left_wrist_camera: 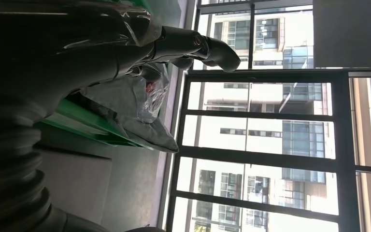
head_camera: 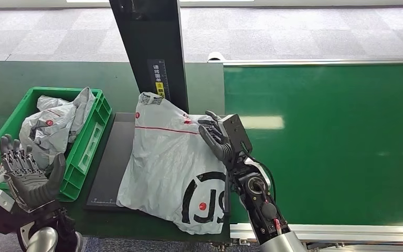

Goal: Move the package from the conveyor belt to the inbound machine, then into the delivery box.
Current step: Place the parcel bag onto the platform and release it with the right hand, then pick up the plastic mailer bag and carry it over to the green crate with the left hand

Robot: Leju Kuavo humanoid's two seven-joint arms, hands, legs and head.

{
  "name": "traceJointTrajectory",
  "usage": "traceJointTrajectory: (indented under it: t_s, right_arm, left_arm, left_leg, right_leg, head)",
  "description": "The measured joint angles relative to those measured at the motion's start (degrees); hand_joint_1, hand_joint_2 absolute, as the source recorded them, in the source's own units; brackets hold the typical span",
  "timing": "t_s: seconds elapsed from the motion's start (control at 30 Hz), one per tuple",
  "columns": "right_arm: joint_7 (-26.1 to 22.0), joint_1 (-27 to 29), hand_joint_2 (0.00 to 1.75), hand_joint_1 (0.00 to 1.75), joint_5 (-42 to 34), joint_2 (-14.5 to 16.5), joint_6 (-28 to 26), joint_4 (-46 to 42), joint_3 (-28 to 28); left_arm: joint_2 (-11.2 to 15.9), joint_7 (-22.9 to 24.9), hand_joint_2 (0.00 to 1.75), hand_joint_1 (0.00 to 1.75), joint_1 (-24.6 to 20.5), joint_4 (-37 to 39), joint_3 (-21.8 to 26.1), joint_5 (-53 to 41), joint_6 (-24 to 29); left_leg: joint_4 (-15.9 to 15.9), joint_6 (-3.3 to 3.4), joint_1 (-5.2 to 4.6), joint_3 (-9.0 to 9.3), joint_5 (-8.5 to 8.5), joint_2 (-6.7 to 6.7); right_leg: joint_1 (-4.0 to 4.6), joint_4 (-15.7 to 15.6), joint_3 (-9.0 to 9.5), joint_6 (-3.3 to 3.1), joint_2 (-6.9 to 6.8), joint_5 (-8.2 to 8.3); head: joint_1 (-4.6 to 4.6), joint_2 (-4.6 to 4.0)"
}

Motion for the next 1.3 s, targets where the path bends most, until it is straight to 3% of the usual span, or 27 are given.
traceJointTrajectory:
  t_s: [0.53,0.7,0.83,0.93,1.0,1.3]
  right_arm:
    - [-0.20,-0.06,0.00,0.00,-0.25,0.00,-0.83,0.10,-0.21]
    - [-3.05,0.96,0.00,0.00,2.35,-0.20,-5.87,-2.86,-0.53]
    - [-5.80,4.92,1.75,0.00,14.04,-1.99,-19.15,-15.60,-2.72]
    - [-3.91,9.59,1.75,0.00,29.71,-4.31,-27.81,-27.28,-5.73]
    - [-3.19,12.37,1.75,0.00,34.49,-5.56,-29.33,-33.24,-7.95]
    - [-3.55,17.43,1.75,0.00,36.43,-7.60,-30.07,-43.25,-12.01]
  left_arm:
    - [-0.01,-0.15,1.75,0.00,0.51,0.11,-0.91,0.14,-0.74]
    - [0.44,3.28,1.75,0.00,0.56,1.20,-4.28,-5.07,-6.40]
    - [0.57,9.79,1.75,0.00,-0.72,6.42,-10.76,-10.51,-16.43]
    - [0.46,11.34,1.75,0.00,-3.65,12.53,-16.00,-16.08,-20.45]
    - [0.33,11.32,1.75,0.00,-5.86,16.62,-19.00,-18.44,-21.35]
    - [0.03,10.57,1.75,0.00,-9.80,24.03,-23.26,-20.24,-22.04]
  left_leg:
    - [0.00,0.00,0.00,0.01,0.00,0.01]
    - [0.04,0.00,-0.02,0.01,0.00,-0.05]
    - [0.08,0.02,-0.13,-0.01,-0.01,-0.06]
    - [0.11,0.07,-0.19,-0.07,-0.06,-0.09]
    - [0.11,0.09,-0.19,-0.07,-0.11,0.00]
    - [0.09,0.08,-0.13,0.02,-0.12,0.08]
  right_leg:
    - [0.00,0.00,-0.01,0.00,0.00,0.00]
    - [-0.03,-0.02,-0.07,0.00,-0.04,0.00]
    - [-0.14,-0.05,-0.10,0.01,-0.06,0.00]
    - [-0.20,-0.06,-0.10,0.03,-0.08,0.00]
    - [-0.20,-0.06,-0.10,0.04,-0.02,0.01]
    - [-0.13,-0.04,-0.11,0.03,0.09,0.02]
  head:
    - [0.00,0.00]
    - [0.00,0.00]
    - [-0.01,0.00]
    - [0.00,0.00]
    - [0.00,0.00]
    - [-0.02,0.00]
